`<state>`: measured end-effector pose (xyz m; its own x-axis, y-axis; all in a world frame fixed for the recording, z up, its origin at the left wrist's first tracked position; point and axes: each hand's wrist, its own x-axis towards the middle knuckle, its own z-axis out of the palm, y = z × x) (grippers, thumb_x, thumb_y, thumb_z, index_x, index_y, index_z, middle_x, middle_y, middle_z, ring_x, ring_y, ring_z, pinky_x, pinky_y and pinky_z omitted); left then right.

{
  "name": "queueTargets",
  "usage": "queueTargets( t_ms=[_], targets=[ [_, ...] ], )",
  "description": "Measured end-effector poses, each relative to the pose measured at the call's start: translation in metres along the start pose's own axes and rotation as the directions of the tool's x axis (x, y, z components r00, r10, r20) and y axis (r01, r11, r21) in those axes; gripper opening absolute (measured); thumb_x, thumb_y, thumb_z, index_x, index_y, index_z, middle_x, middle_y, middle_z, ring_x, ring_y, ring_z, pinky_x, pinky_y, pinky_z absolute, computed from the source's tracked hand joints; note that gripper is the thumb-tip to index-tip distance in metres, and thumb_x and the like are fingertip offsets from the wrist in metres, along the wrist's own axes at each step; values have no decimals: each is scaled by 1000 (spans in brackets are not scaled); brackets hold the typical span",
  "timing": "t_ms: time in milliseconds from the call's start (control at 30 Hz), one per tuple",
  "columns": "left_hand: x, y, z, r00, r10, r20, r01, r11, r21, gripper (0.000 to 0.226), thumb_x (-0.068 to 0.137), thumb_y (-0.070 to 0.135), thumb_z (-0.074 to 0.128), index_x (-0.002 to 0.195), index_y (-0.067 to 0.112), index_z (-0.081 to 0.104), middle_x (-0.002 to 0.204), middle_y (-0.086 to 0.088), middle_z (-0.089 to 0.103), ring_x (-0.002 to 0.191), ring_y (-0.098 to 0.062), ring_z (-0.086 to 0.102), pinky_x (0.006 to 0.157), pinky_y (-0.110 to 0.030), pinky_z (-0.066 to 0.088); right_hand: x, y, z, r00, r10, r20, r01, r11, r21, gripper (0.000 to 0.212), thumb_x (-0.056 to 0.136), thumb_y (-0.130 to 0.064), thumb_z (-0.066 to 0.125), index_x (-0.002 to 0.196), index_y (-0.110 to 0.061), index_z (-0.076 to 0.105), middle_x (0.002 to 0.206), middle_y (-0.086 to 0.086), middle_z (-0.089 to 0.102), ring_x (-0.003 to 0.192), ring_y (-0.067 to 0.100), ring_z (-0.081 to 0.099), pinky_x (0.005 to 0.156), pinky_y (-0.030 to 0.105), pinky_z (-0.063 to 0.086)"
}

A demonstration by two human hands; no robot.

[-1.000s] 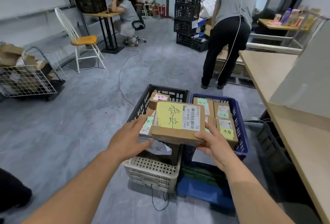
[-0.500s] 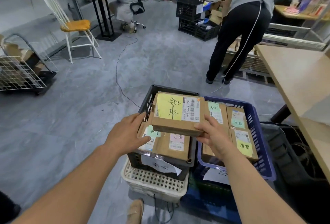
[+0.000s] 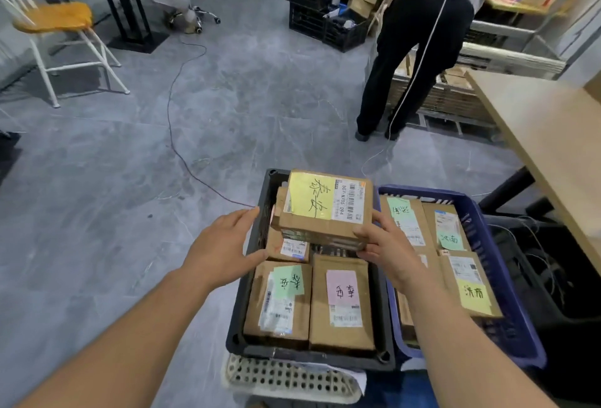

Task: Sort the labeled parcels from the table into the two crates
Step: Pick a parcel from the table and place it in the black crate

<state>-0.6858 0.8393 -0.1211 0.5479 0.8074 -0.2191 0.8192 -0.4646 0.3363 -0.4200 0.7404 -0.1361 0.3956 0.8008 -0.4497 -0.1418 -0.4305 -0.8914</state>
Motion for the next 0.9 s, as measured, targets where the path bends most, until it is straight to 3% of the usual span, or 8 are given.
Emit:
queueTargets(
  t_ms=[300, 433, 600, 667, 733, 800, 867, 900],
  targets=[
    [75, -22, 64, 990, 7, 143, -14, 999, 45, 79, 92, 57, 45, 153, 30, 2, 159, 6, 14, 143, -15, 19, 113, -31, 24, 107, 70, 26, 986, 163, 46, -159, 984, -86, 62, 82, -20, 71, 138, -30, 46, 128, -1, 61, 109, 21, 63, 77, 29, 52],
    [100, -35, 93, 984, 6, 176, -14, 999, 43, 79, 92, 54, 48, 153, 29, 4, 159, 5, 17, 143, -16, 21, 113, -31, 24, 141, 98, 36, 977, 210, 47, -204, 972, -117, 89, 57, -42, 76, 140, -33, 45, 130, -2, 60, 109, 20, 63, 92, 41, 55],
    [126, -45, 119, 987, -22, 157, 19, 1000, 20, 79, 92, 52, 49, 153, 28, 6, 158, 4, 19, 142, -16, 21, 112, -30, 24, 171, 122, 45, 969, 235, 71, -221, 961, -168, 72, 78, -26, 74, 143, -28, 42, 124, -2, 62, 104, 16, 63, 93, 39, 53],
    [134, -46, 126, 987, -29, 157, 27, 1000, 15, 78, 92, 52, 49, 153, 28, 5, 158, 5, 18, 142, -16, 20, 112, -29, 25, 180, 122, 49, 965, 249, 83, -233, 958, -169, 65, 83, -20, 70, 142, -25, 42, 121, -2, 62, 100, 14, 62, 84, 30, 55],
    [140, -47, 132, 988, -34, 149, 32, 999, 15, 78, 92, 52, 49, 153, 28, 6, 158, 5, 18, 142, -16, 20, 111, -30, 26, 187, 116, 53, 957, 265, 118, -245, 956, -161, 57, 89, -13, 65, 139, -20, 41, 106, -5, 61, 85, 9, 63, 59, 16, 52],
    [145, -47, 137, 990, -41, 134, 41, 999, 8, 77, 92, 51, 51, 152, 28, 8, 158, 5, 20, 142, -17, 21, 110, -31, 28, 191, 110, 54, 947, 291, 139, -261, 945, -198, 50, 92, -11, 62, 136, -17, 40, 95, -8, 56, 75, 6, 59, 43, 11, 45],
    [147, -46, 140, 991, -50, 127, 51, 999, -4, 77, 92, 51, 52, 152, 28, 10, 158, 4, 21, 141, -17, 22, 110, -32, 29, 194, 110, 56, 946, 296, 135, -254, 931, -260, 44, 93, -14, 60, 133, -17, 39, 96, -8, 55, 76, 6, 57, 46, 10, 45],
    [148, -46, 141, 991, -52, 126, 53, 999, -9, 77, 92, 51, 52, 152, 28, 10, 157, 4, 21, 141, -17, 22, 110, -32, 29, 197, 115, 57, 945, 303, 122, -250, 912, -324, 43, 93, -18, 60, 132, -18, 40, 102, -7, 57, 81, 8, 58, 56, 12, 48]
  ],
)
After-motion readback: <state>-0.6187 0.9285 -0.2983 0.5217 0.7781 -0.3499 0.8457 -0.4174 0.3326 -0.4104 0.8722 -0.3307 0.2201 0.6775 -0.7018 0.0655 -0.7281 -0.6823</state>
